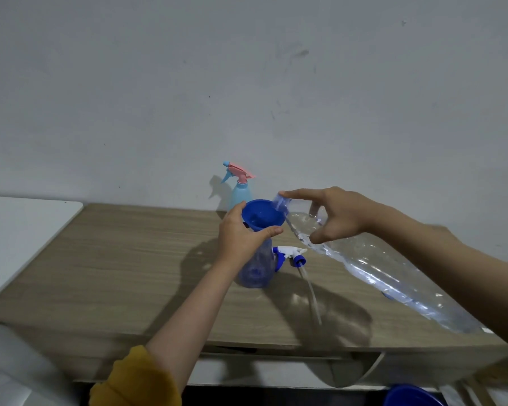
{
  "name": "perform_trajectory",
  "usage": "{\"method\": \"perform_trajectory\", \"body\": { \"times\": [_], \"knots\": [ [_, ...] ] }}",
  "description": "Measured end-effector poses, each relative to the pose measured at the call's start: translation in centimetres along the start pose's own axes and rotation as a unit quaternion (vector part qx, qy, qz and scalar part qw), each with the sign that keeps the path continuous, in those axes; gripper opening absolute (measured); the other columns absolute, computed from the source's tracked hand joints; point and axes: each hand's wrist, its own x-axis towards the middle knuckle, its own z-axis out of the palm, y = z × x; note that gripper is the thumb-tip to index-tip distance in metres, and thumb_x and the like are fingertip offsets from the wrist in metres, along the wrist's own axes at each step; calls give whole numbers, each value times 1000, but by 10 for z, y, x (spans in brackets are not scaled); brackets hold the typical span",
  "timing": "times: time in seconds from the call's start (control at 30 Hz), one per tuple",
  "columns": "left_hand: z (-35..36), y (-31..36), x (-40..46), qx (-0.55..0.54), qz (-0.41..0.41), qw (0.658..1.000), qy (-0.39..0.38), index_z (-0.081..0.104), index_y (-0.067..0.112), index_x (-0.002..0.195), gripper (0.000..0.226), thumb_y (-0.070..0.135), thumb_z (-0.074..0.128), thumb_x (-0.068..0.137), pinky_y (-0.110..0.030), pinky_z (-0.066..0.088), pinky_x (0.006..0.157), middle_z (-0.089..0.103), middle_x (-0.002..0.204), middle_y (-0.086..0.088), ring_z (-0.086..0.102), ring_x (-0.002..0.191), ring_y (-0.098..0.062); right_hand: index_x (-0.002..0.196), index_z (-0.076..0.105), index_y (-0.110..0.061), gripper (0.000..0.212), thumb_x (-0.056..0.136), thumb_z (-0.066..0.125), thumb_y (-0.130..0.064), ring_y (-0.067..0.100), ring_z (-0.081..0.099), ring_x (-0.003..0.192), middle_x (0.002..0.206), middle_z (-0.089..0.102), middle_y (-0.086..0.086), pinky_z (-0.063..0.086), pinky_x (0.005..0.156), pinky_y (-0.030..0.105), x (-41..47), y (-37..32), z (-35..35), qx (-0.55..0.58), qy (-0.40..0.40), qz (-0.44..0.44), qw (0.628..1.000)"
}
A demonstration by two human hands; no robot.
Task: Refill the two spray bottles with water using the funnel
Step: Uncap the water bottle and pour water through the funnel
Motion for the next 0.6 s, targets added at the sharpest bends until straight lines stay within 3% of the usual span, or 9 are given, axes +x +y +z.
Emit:
{"method": "perform_trajectory", "body": {
  "times": [0.07,0.17,0.3,0.37,0.43,0.53,0.6],
  "knots": [
    [-1,1,-1,-4,3,1000,-1,52,24,118,75,45,86,54,-19,46,77,58,111,8,54,103,-11,142,29,-50,93,68,77,-20,-25,48,56,102,62,-5,46,67,28,-2,1,-1,44,49,-14,998],
    [-2,3,-2,-6,9,1000,-2,52,29,110,68,45,87,53,-20,46,75,57,106,11,55,99,-10,140,34,-49,95,62,77,-14,-16,55,62,91,58,-24,55,68,40,-6,11,0,110,141,-26,984],
    [-1,2,-1,-1,4,1000,-3,50,32,107,68,50,86,53,-30,54,82,60,107,9,58,100,-13,134,31,-61,95,55,72,-27,12,60,56,97,65,0,56,70,46,-13,32,5,160,239,-6,958],
    [0,1,-1,5,0,1000,2,51,31,108,67,51,85,54,-34,54,83,61,108,7,59,99,-14,135,31,-60,98,55,75,-24,21,62,59,100,65,2,56,71,44,-16,44,8,179,283,-4,942],
    [1,3,-2,10,1,1000,11,49,32,105,62,48,85,57,-34,54,82,61,105,7,59,97,-14,139,32,-53,100,60,79,-16,22,64,67,107,64,0,57,69,39,-18,55,11,193,327,-20,925],
    [2,7,-4,19,1,1000,21,47,32,102,58,43,85,60,-34,53,83,59,102,8,59,97,-16,145,30,-38,99,65,81,-10,11,63,89,129,54,-11,49,62,15,-18,69,18,198,388,-33,900],
    [3,10,-6,17,-2,1000,23,47,31,103,57,42,84,62,-34,53,83,59,103,8,59,96,-16,145,29,-36,98,67,82,-11,4,60,89,132,52,-8,44,60,7,-17,76,25,203,417,-24,885]
  ]
}}
